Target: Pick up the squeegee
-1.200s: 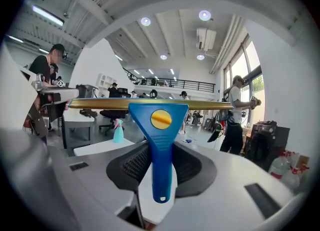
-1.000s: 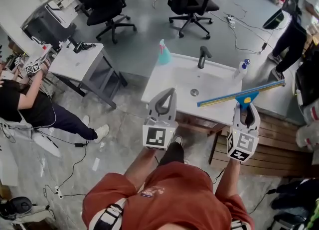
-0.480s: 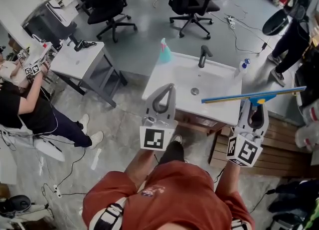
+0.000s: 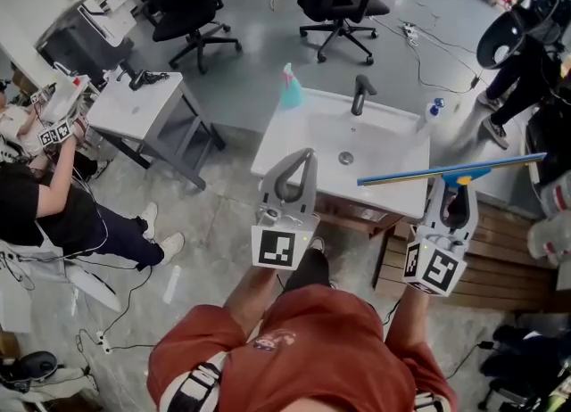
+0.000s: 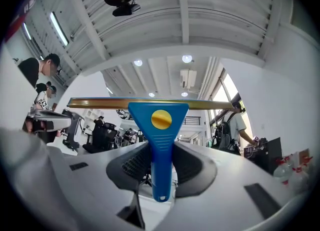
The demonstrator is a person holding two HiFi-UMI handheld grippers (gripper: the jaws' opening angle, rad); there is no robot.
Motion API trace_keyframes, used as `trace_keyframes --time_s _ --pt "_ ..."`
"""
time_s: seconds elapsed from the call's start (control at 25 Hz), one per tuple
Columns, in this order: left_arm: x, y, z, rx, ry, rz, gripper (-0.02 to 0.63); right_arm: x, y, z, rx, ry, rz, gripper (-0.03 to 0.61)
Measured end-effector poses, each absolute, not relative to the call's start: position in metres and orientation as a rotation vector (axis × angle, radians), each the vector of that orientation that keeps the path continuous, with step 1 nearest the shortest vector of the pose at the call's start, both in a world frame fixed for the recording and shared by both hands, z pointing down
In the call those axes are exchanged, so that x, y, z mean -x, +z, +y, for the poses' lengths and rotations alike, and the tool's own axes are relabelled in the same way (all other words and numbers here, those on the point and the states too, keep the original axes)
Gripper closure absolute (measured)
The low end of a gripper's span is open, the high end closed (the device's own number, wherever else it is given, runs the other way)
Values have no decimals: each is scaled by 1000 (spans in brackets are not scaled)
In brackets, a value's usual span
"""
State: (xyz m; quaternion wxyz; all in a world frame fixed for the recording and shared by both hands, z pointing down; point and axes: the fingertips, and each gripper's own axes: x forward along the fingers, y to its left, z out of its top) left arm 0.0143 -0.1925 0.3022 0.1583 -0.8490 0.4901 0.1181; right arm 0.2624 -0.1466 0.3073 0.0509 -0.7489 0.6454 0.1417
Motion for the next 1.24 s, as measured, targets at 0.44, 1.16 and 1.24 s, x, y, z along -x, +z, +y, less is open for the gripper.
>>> trace_keyframes --time_s 0.44,1.16,1.24 --pt "-19 307 -191 2453 333 1405 595 -262 314 -145 2285 394 2009 439" --pt "-34 307 -198 2470 331 1395 595 -277 316 -144 2327 405 1999 439" --pt "-36 305 -199 2473 334 1388 595 -280 313 -144 2329 404 1991 439"
